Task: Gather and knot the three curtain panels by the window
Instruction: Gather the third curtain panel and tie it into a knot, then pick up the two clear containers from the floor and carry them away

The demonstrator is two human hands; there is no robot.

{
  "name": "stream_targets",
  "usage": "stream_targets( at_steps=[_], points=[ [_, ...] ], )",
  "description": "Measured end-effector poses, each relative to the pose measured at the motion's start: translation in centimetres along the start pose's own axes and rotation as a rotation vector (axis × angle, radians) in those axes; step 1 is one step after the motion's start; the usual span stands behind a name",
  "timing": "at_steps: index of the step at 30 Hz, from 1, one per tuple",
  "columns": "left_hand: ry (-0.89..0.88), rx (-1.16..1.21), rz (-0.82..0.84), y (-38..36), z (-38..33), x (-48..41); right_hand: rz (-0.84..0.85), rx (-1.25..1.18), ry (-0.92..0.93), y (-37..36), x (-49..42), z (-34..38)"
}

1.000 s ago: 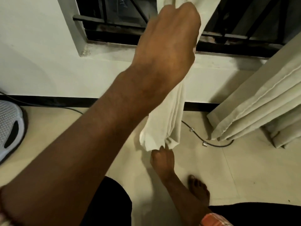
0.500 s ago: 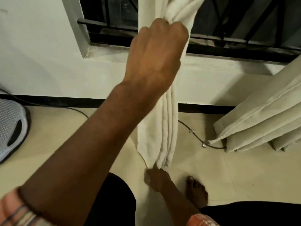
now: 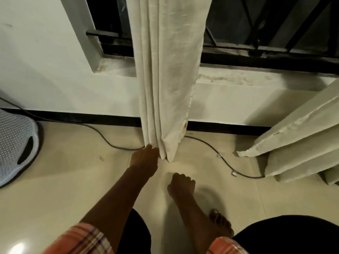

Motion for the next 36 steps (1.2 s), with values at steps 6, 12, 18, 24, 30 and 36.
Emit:
stream_targets(
  at_steps=[6, 12, 18, 24, 30, 36],
  points=[
    [0.110, 0.023, 0.263, -3.0, 0.5, 5.6, -0.028, 0.065, 0.115, 6.0, 4.9, 1.8],
    [0.063, 0.076, -0.030, 9.3, -2.6, 11.7, -0.148, 0.046, 0.230, 18.4, 13.7, 3.4],
    [0.049, 0.069, -0.085, 22.1, -5.7, 22.8, -0.191, 0.015, 0.230, 30.3, 27.7, 3.5],
    [0.018, 0.051, -0.161, 34.3, -8.5, 36.5, -0.282, 0.014, 0.244, 40.2, 44.2, 3.3],
    [-0.069, 0.023, -0.167, 38.9, -13.9, 44.3, -0.314, -0.054, 0.158, 43.1, 53.5, -0.4],
    [-0.126, -0.002, -0.135, 37.5, -21.4, 48.0, -0.313, -0.136, 0.073, 43.8, 57.4, -8.4]
  ],
)
Point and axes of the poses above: each hand's wrist, its own x-axis away from the middle knuckle, its own y-axis out of the back of the hand, z = x × y, the point moved 9 cm from there along -x, towards the middle knuckle, and after that the axes turned 6 degrees about z, right-handed, at the moved point
